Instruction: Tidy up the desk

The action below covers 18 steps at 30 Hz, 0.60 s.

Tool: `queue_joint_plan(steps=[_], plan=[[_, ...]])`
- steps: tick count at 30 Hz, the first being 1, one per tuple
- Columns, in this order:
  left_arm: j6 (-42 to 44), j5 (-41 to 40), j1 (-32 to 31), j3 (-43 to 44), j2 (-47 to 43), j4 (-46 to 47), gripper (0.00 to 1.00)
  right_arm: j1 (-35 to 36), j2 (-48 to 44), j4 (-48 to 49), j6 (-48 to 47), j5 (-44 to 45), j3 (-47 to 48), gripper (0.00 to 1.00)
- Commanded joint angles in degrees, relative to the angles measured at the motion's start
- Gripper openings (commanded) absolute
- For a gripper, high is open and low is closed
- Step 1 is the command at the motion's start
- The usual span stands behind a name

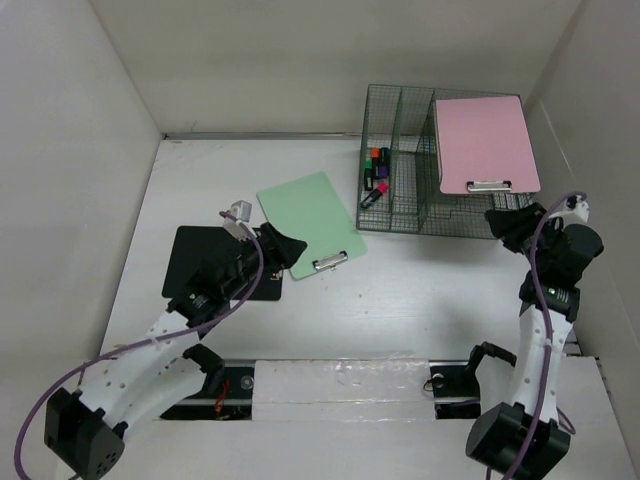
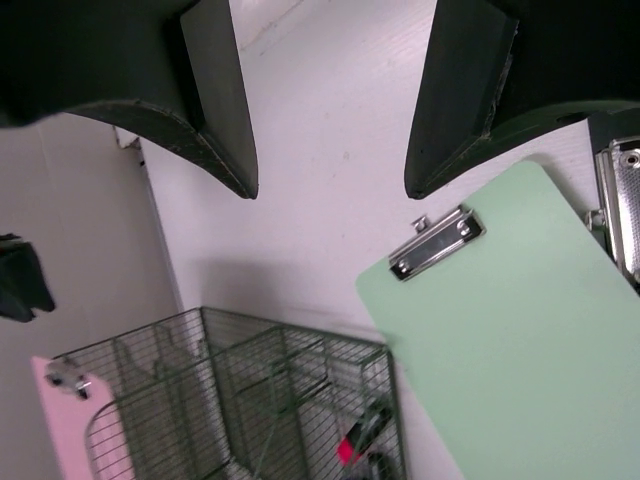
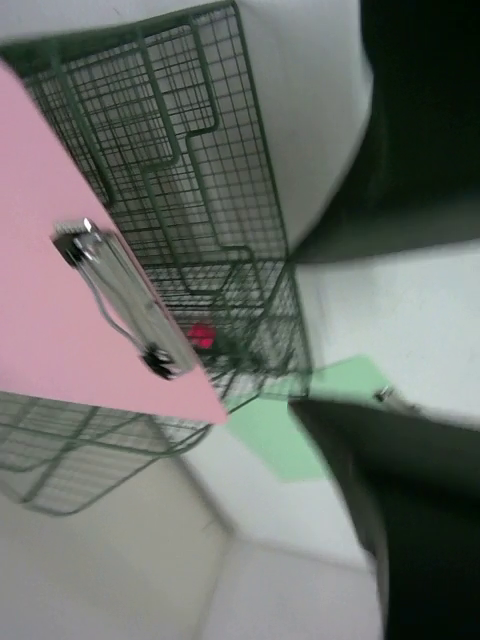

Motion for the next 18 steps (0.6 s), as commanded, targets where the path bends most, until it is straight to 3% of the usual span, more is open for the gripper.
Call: queue_joint_plan(steps=[1, 3, 5, 10, 11, 13, 14, 15, 16, 18], plan=[[2.0, 2.5, 0.0, 2.8, 5.0, 1.2, 0.56, 2.9, 0.1, -4.6, -6.1, -0.4, -0.9, 0.45], [3.6, 4.1, 0.0, 4.6, 10.4, 0.8, 0.56, 5.4, 0.5, -4.2, -7.2, -0.9, -1.5, 0.22], [5.7, 5.2, 0.0, 7.1, 16.9, -1.5, 0.57, 9.7, 0.6, -4.6, -9.5, -1.8, -2.2, 0.08], [7.4, -1.8, -3.8, 4.9, 20.2, 4.2, 0.60, 17.0, 0.0, -3.9, -12.3, -1.7, -5.5, 0.10], [8.5, -2.4, -3.8, 5.2, 22.6, 4.5, 0.60, 18.3, -0.7, -3.0, -12.0, -1.7, -6.5, 0.12], [12.7, -1.8, -4.3, 6.7, 26.0, 5.3, 0.62, 21.5, -1.3, 0.4, -10.6, -2.3, -8.3, 0.26], [14.5, -1.0, -4.3, 7.3, 29.4, 5.9, 0.62, 22.6, -1.5, 1.4, -10.3, -2.3, -9.9, 0.34], [16.6, 2.7, -4.3, 7.4, 31.1, 7.1, 0.63, 23.7, -2.1, 2.5, -9.7, -1.8, -10.6, 0.49], [20.4, 3.9, -4.9, 7.0, 32.4, 9.8, 0.97, 24.8, -2.4, 3.7, -8.3, -1.2, -11.4, 0.55], [24.0, 2.6, -6.7, 7.3, 36.2, 12.6, 0.99, 28.3, -2.8, 8.5, -7.3, -1.1, -13.6, 0.63]])
